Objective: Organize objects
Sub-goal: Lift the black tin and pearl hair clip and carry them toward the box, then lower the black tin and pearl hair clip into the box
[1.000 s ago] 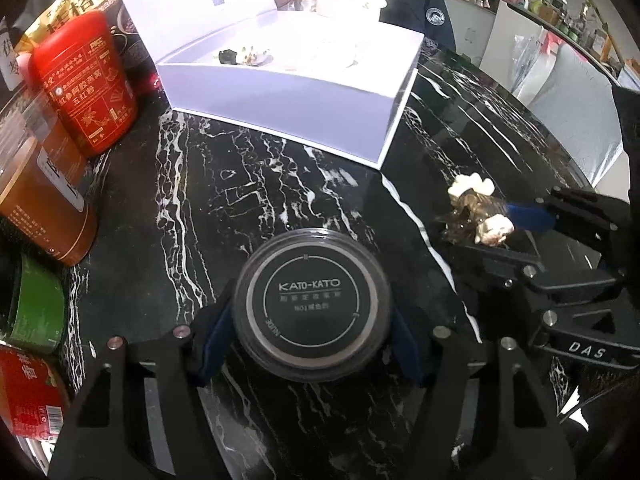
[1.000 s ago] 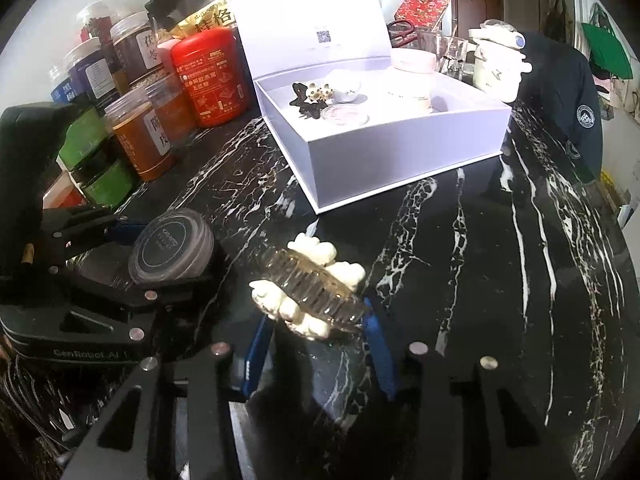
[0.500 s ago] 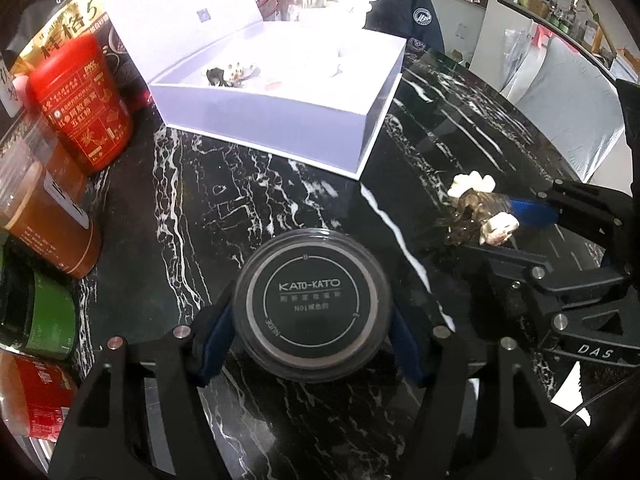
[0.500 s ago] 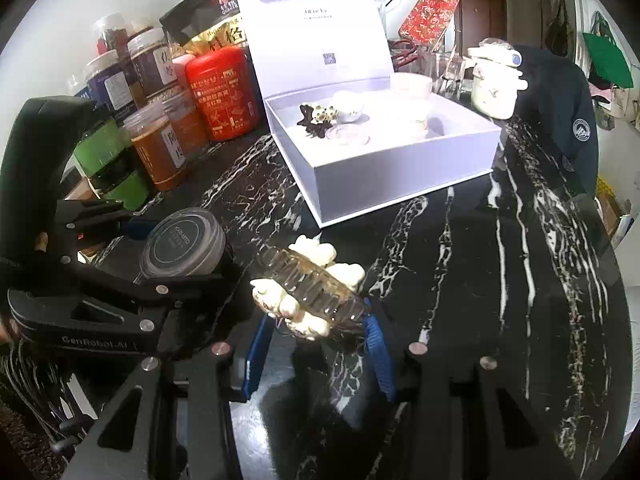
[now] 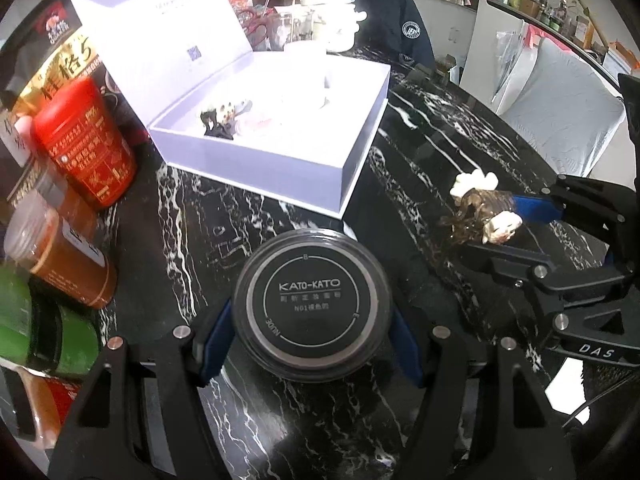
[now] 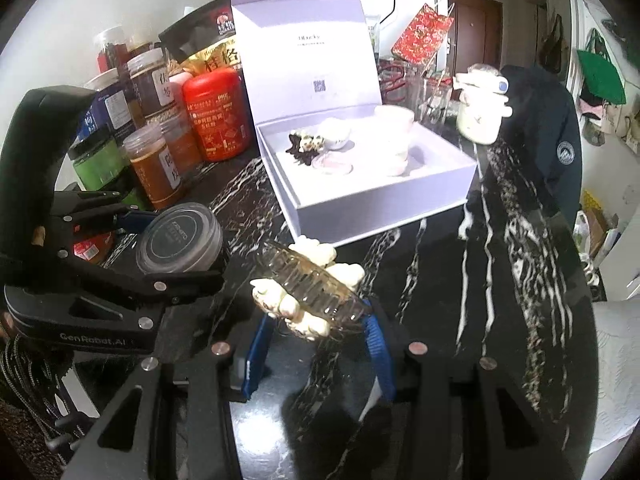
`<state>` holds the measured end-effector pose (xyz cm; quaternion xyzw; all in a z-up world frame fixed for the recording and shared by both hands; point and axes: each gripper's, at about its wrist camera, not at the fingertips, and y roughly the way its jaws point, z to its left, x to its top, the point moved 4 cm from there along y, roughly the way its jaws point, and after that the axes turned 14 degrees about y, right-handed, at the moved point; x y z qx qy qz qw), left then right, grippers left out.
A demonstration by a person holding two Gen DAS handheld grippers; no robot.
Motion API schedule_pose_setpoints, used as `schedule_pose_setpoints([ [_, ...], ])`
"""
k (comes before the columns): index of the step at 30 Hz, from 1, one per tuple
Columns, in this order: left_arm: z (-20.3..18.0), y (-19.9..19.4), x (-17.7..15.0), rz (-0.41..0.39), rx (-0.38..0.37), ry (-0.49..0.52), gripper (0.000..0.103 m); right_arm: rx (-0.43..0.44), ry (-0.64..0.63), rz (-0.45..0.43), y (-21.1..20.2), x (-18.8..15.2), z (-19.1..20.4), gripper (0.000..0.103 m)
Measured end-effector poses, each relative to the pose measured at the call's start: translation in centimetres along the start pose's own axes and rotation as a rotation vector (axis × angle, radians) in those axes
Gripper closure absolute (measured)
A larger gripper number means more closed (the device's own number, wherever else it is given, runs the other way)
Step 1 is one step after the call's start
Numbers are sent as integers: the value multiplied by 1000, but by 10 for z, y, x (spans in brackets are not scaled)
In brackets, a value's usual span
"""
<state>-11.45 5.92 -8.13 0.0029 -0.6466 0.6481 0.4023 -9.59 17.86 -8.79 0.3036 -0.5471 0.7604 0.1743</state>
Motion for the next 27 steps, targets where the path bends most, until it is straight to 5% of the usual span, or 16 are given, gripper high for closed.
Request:
schedule_pose_setpoints([
  [27,44,22,69,-20,14,-26,36,7,-71,-22,33,78,-11,57],
])
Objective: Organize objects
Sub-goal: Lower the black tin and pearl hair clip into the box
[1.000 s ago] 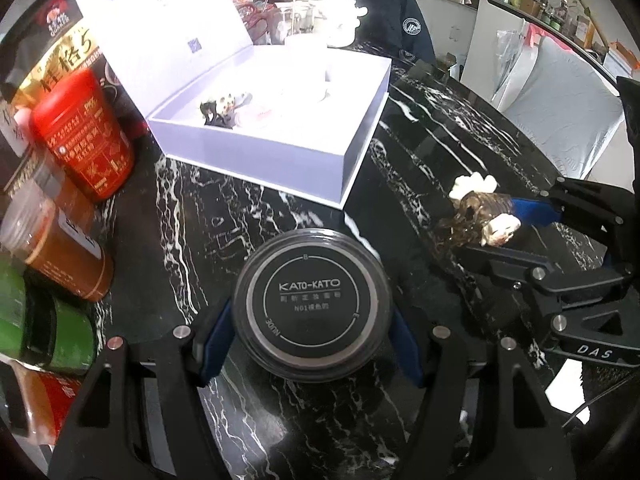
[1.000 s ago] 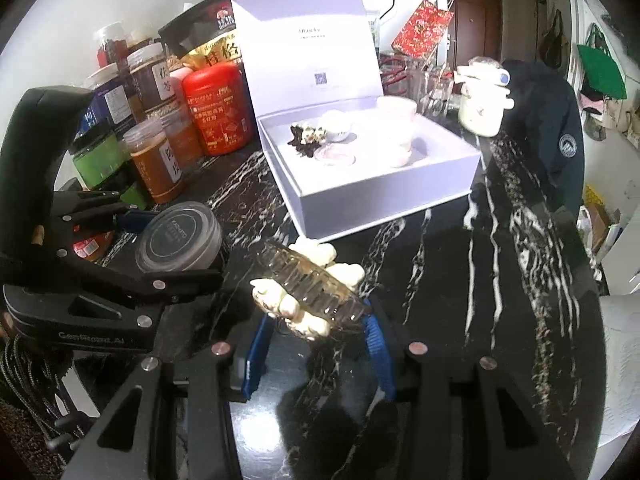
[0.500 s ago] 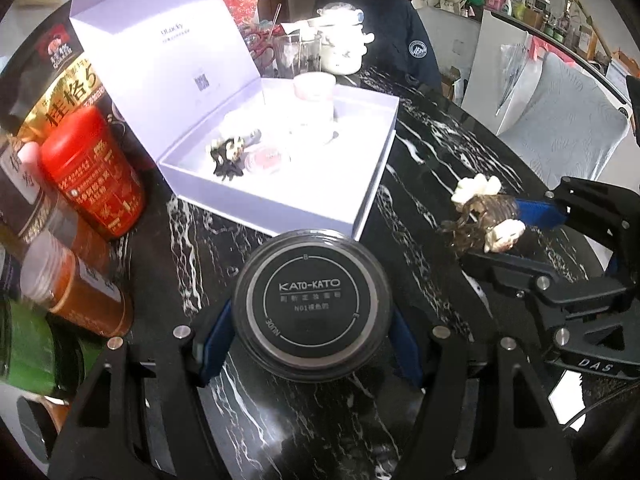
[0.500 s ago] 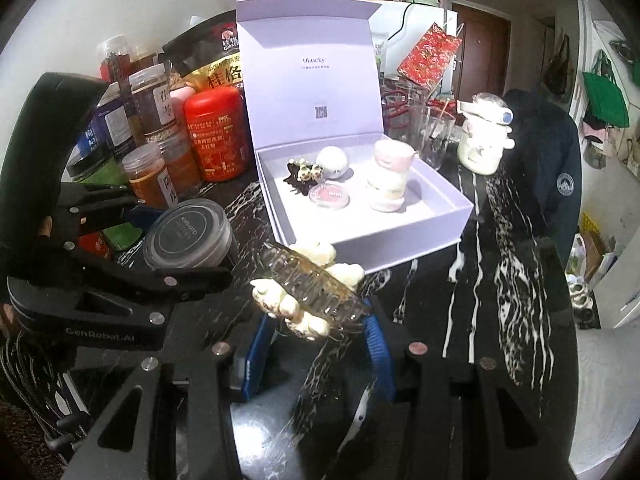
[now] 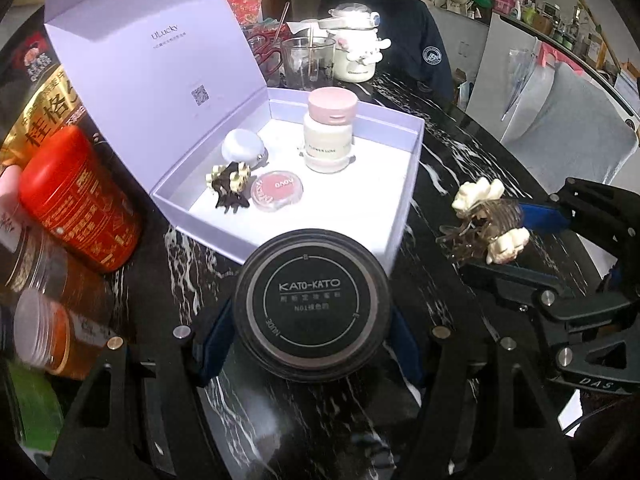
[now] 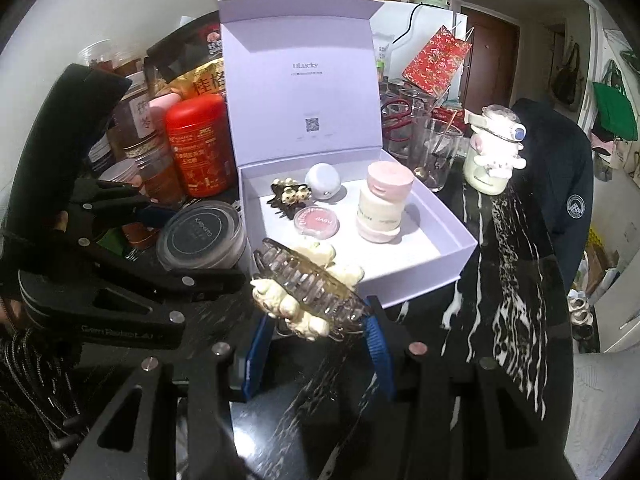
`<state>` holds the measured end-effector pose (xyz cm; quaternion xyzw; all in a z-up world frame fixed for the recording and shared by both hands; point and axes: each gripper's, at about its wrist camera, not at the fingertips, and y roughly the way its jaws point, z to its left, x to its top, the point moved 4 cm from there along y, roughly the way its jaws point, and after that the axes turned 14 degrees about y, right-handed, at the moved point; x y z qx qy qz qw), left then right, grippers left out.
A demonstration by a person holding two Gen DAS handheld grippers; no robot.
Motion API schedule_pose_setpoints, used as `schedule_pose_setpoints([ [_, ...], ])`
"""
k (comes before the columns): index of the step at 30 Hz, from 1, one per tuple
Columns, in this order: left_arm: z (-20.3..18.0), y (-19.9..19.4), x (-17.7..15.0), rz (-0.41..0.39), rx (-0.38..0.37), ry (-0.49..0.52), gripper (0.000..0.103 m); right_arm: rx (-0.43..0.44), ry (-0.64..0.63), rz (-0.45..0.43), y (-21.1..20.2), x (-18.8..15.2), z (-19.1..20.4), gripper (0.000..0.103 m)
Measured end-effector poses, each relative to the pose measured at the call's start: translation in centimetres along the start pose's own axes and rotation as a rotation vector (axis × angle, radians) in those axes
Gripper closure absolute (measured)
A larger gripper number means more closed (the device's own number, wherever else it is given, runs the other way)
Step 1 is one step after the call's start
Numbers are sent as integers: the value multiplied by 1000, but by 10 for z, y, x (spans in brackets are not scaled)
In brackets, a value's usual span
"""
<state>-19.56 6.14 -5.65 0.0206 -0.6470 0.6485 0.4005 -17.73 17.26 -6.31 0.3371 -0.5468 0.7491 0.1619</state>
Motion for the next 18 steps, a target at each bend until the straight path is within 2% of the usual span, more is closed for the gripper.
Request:
schedule_pose_setpoints([
  [18,23,49,46,20,11,50,36,-9,5,24,50,39,-26,57],
])
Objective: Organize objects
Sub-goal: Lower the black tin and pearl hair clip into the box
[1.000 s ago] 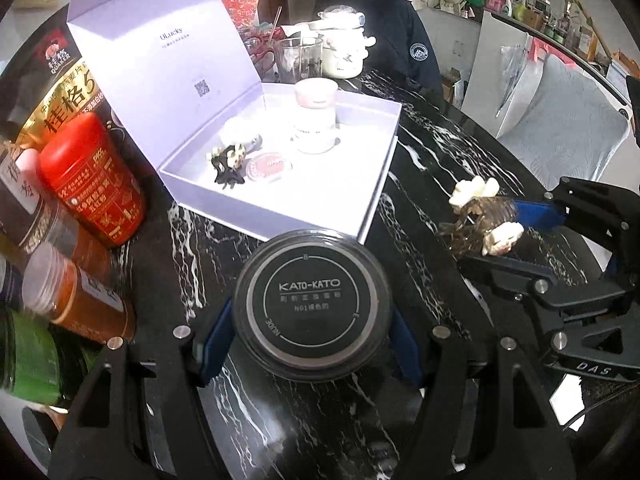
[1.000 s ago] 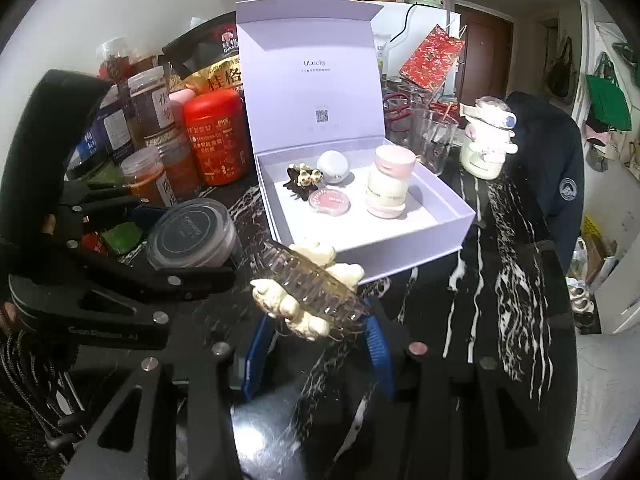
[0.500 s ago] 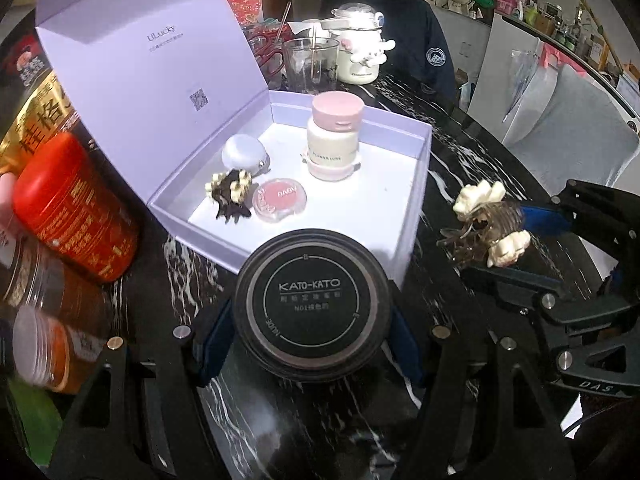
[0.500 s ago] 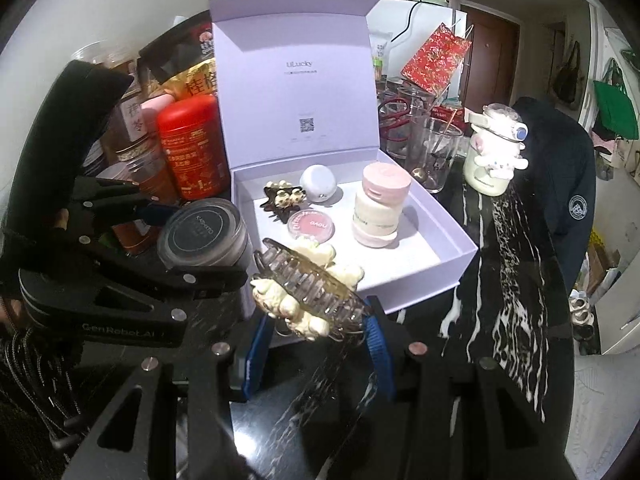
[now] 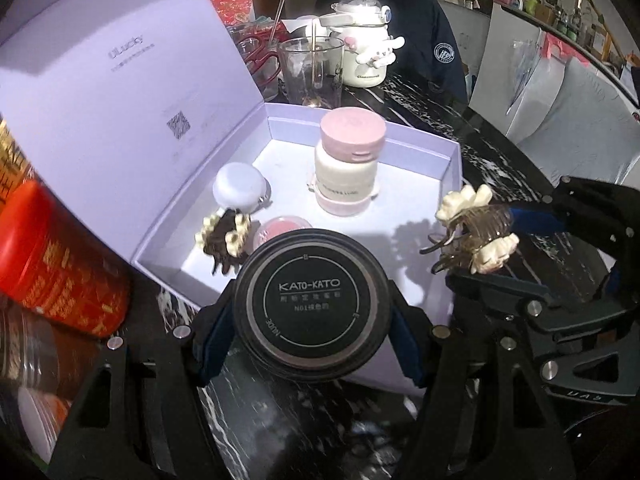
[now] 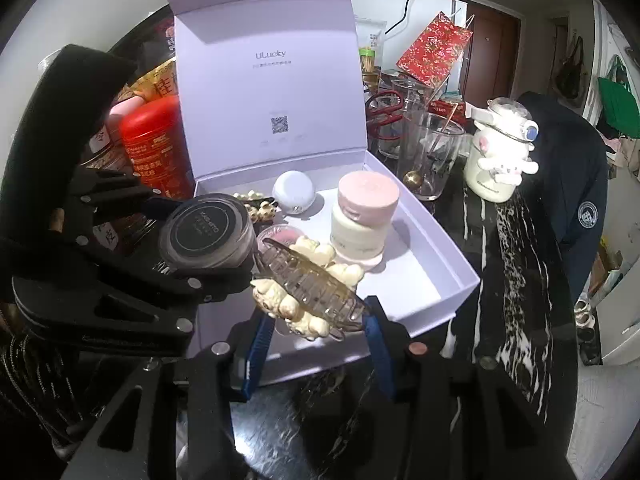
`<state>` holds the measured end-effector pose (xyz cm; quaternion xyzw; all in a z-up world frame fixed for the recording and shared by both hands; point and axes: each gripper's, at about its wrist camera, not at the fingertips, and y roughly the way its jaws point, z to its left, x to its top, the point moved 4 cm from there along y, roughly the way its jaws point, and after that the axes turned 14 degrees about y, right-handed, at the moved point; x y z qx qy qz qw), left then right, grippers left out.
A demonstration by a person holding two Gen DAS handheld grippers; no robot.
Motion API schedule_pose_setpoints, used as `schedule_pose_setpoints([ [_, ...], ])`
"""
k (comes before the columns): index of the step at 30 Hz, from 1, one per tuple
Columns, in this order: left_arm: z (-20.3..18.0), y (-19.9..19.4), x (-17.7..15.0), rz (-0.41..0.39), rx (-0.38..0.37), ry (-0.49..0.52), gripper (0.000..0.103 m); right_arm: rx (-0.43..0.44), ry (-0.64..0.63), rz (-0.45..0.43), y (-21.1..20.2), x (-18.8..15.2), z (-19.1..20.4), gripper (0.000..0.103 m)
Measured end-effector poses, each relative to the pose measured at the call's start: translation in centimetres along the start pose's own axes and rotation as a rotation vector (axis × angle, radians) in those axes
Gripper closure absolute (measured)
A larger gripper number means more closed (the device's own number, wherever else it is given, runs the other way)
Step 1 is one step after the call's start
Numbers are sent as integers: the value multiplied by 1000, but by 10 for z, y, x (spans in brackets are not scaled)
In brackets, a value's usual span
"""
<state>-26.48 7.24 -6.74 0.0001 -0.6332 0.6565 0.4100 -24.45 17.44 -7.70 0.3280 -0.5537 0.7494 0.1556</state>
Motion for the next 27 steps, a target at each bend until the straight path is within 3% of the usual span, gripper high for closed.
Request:
schedule_pose_setpoints([
  [13,18,35,20,25,-26,-12,36,-11,22,39,29,18,-17,57],
  [27,24,56,18,25,-57,-14,36,-7,37,93,56,18,-27,57],
])
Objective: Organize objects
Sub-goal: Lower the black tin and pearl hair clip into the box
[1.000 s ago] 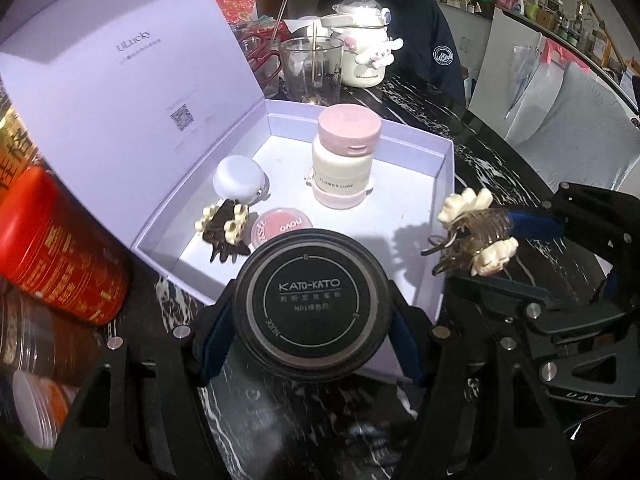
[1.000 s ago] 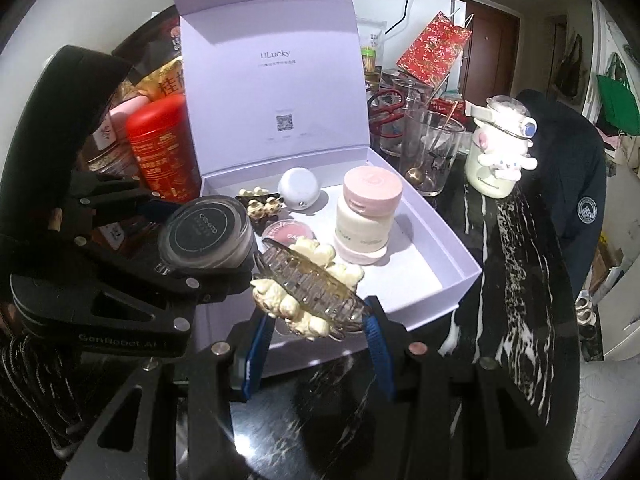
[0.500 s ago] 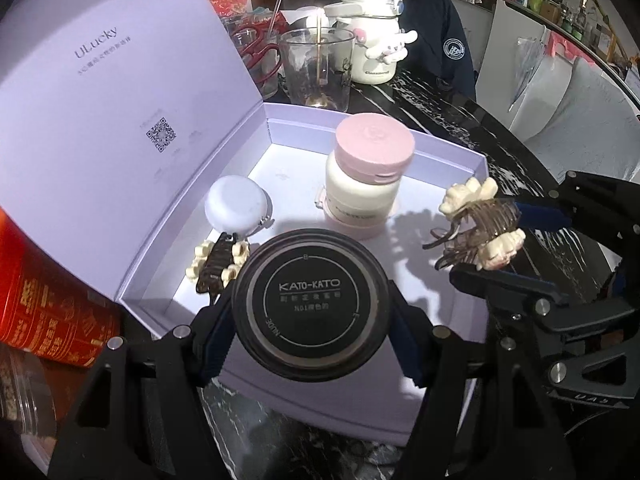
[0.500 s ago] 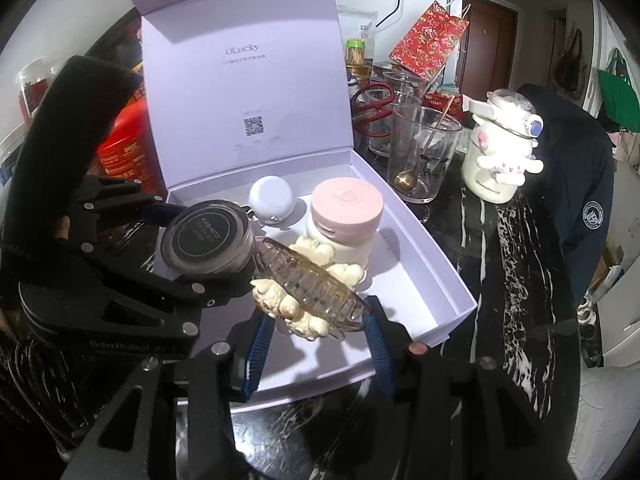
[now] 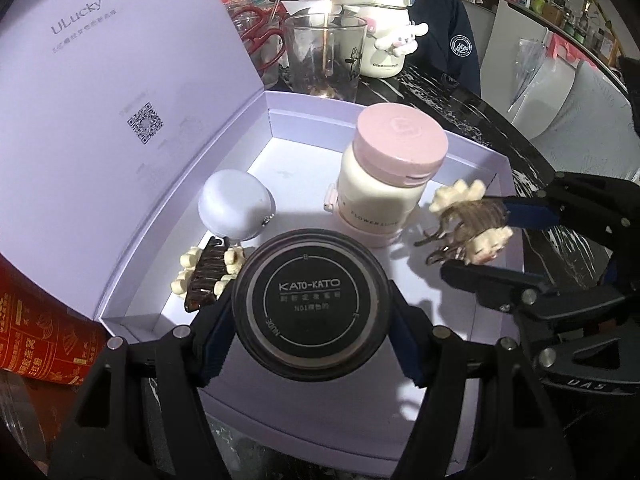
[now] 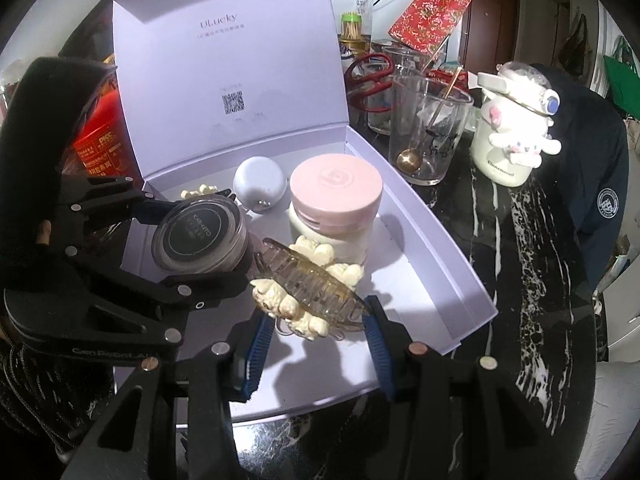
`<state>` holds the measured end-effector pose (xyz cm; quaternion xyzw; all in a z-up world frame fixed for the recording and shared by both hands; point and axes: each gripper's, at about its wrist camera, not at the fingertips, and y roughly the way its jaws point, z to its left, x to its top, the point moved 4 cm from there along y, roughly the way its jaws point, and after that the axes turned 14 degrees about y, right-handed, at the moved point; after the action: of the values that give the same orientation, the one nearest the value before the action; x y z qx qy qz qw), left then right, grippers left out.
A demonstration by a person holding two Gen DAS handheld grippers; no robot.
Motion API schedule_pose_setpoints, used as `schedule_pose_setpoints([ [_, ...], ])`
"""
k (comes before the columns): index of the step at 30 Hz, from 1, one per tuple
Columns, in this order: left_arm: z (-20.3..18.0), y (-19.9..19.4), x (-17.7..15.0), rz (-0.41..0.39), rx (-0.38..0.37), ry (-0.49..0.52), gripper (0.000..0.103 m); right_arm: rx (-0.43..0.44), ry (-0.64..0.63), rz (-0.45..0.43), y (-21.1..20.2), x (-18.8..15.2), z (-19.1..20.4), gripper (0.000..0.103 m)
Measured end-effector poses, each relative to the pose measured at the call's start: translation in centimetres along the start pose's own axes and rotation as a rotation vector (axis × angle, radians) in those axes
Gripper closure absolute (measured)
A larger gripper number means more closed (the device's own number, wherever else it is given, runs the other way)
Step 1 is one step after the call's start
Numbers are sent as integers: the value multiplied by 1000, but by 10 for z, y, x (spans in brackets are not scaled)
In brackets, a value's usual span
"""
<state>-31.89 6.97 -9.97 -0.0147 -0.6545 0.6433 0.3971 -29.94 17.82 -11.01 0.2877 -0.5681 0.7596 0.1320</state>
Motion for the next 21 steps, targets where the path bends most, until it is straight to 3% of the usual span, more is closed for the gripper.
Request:
schedule_pose_setpoints([
  [8,-8,15,-2,21,-59,-6,36,-10,-4,9,-1,-2,-5,57],
  [17,-19,22,-5,47,-48,18,36,-24,-23,5,-4,-1,-4,59],
  [21,-17,22,-6,53,-42,12,36,-19,-39,19,2,-3,-1,71],
])
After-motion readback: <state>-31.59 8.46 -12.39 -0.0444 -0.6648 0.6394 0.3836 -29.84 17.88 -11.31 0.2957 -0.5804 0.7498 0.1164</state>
